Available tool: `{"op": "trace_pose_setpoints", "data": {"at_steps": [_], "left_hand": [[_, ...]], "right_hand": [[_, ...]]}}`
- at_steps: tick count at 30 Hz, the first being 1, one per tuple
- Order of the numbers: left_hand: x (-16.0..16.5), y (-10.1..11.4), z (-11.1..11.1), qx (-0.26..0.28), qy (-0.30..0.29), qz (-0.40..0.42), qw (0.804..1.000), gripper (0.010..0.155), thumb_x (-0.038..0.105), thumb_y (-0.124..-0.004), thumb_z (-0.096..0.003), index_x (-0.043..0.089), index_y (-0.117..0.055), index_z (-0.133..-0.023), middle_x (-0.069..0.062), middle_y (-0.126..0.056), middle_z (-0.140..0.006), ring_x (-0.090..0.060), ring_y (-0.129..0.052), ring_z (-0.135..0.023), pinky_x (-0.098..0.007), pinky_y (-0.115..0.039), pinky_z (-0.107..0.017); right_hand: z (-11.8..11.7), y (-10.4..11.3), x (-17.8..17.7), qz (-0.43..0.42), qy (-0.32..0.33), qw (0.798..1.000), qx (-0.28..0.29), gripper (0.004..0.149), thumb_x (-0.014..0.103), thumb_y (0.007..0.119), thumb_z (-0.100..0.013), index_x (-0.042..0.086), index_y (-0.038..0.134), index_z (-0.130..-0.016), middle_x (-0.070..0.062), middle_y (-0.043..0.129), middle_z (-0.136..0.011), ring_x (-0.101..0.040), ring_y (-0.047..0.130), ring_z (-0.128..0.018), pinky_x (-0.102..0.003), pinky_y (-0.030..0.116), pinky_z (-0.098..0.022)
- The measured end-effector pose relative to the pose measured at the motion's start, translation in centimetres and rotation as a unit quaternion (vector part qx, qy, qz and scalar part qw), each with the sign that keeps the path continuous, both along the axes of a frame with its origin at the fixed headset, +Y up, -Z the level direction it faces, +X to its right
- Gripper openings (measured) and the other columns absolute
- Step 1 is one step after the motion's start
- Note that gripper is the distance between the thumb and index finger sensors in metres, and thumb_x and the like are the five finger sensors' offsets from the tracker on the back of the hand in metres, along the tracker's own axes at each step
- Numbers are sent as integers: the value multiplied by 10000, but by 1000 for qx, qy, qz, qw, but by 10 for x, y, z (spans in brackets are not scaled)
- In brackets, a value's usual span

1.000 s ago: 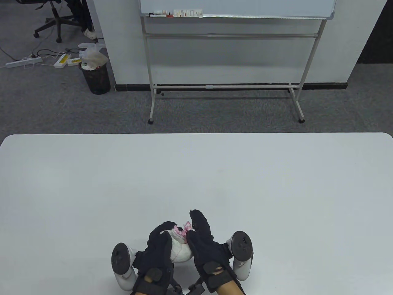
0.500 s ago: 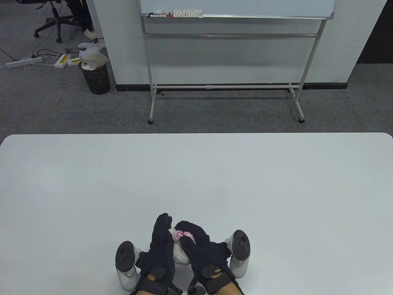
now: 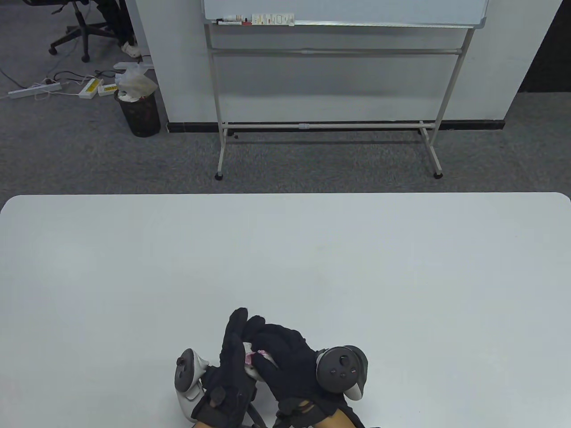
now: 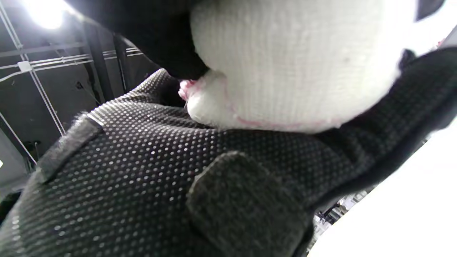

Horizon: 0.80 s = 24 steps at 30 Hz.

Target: Squeeze dry dish cloth into compact mass

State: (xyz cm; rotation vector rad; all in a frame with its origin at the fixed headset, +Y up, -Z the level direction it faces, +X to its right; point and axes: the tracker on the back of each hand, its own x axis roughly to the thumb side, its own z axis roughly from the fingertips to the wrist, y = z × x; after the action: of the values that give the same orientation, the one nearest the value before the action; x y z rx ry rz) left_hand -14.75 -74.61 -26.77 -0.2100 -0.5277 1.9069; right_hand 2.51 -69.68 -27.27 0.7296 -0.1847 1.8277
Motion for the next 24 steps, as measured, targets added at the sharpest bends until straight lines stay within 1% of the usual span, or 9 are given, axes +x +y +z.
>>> {"op": "trace_pose_setpoints", "data": {"at_steps": [2, 4, 9, 13, 15, 18, 19, 21, 24], "left_hand": [[3, 0, 0, 3, -14, -7, 1000, 640, 691, -421, -584, 467, -141, -1114, -24, 16, -1175, -465, -83, -1040, -705, -285, -697], [5, -1, 1, 5, -7, -31, 999, 648, 686, -427, -581, 459, -132, -1112, -50, 39, -1161, -473, -62, -1032, -712, -293, -689], [15, -5, 3, 10, -34, -54, 998, 721, 711, -509, -563, 448, -93, -1089, -61, 66, -1142, -500, -53, -1021, -721, -327, -690], [18, -6, 1, 13, -30, -101, 994, 696, 689, -555, -567, 359, -219, -1080, -134, -185, -1125, -519, -353, -986, -645, -552, -648], [12, -5, -5, 17, 12, -122, 992, 605, 642, -576, -599, 315, -342, -1051, -147, -390, -1082, -497, -591, -888, -585, -703, -568], [4, -6, -8, -14, 25, -121, 992, 501, 600, -584, -617, 286, -467, -990, -115, -561, -995, -426, -744, -780, -516, -794, -495], [1, -8, -9, -46, 26, -94, 994, 470, 595, -587, -615, 291, -517, -966, -94, -617, -964, -398, -785, -751, -498, -816, -477], [-4, -9, -12, -59, 43, -50, 996, 451, 573, -597, -618, 267, -553, -947, -88, -670, -921, -386, -814, -721, -493, -831, -454], [-15, -8, -15, -77, 63, -16, 995, 446, 563, -589, -618, 262, -552, -945, -78, -693, -916, -369, -843, -728, -480, -853, -467]], "right_hand": [[0, -6, -3, -43, 20, 999, -18, 661, 557, 606, -520, 172, 460, -1037, -156, 340, -1091, -474, 442, -985, -669, 324, -708], [0, -9, -5, -100, 36, 993, -54, 732, 598, 576, -499, 198, 361, -1072, -103, 176, -1123, -404, 189, -1068, -650, 151, -717], [1, -7, -5, -109, 64, 990, -57, 814, 709, 441, -473, 254, 204, -1105, -33, 43, -1145, -303, -23, -1085, -590, -19, -672], [0, -6, -3, -64, 73, 994, -51, 826, 750, 346, -480, 271, 117, -1112, -25, 0, -1153, -287, -82, -1073, -602, -35, -641], [1, -8, -3, -77, 78, 992, -70, 830, 756, 357, -474, 270, 141, -1111, -32, 48, -1163, -293, -45, -1077, -599, -18, -639], [-3, -8, 0, -105, 59, 990, -79, 832, 760, 403, -469, 249, 259, -1110, -58, 242, -1174, -321, 151, -1099, -594, 112, -669], [-4, -6, -1, -131, 86, 983, -95, 831, 750, 427, -477, 247, 247, -1113, -70, 234, -1179, -332, 151, -1106, -599, 101, -677], [-4, -4, -1, -164, 119, 973, -113, 825, 728, 498, -508, 248, 211, -1115, -76, 174, -1178, -348, 94, -1104, -611, 78, -684], [-1, 3, 3, -139, 84, 984, -68, 789, 653, 648, -526, 233, 321, -1108, -82, 261, -1174, -357, 181, -1110, -629, 131, -701]]}}
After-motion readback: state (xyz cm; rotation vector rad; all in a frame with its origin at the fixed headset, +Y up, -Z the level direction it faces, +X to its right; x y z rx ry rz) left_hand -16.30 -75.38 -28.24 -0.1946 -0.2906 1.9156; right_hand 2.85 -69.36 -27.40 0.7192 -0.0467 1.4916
